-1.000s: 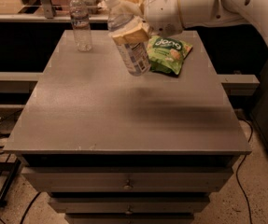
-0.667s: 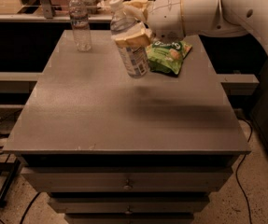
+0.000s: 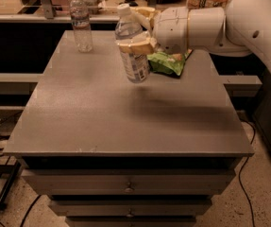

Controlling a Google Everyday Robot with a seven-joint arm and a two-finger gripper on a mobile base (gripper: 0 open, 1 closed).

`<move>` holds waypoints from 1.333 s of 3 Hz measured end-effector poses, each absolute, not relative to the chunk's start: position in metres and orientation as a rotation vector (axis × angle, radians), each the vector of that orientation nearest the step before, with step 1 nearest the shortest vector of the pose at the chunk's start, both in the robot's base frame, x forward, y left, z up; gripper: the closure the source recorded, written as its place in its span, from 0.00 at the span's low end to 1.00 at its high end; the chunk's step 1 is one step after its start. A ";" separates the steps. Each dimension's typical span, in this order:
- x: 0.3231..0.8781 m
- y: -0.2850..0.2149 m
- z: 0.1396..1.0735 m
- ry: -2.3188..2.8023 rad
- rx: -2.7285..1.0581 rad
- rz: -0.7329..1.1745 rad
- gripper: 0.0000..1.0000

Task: Place blue plastic bottle upright

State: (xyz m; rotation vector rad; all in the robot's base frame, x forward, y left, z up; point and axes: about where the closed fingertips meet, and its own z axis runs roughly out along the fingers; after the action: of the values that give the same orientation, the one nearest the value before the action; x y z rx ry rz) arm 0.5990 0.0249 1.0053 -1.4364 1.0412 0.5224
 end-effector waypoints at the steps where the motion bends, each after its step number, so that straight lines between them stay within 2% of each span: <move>1: 0.599 0.020 0.998 1.012 -1.380 0.530 1.00; 4: 0.598 0.017 0.970 1.009 -1.288 0.581 1.00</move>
Offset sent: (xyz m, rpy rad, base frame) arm 0.0008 -0.0159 -0.0203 0.1232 -0.0206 -0.0310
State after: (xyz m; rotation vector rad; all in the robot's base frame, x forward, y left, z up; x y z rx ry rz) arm 0.5978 0.0172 0.9701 -1.2877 1.0089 0.5807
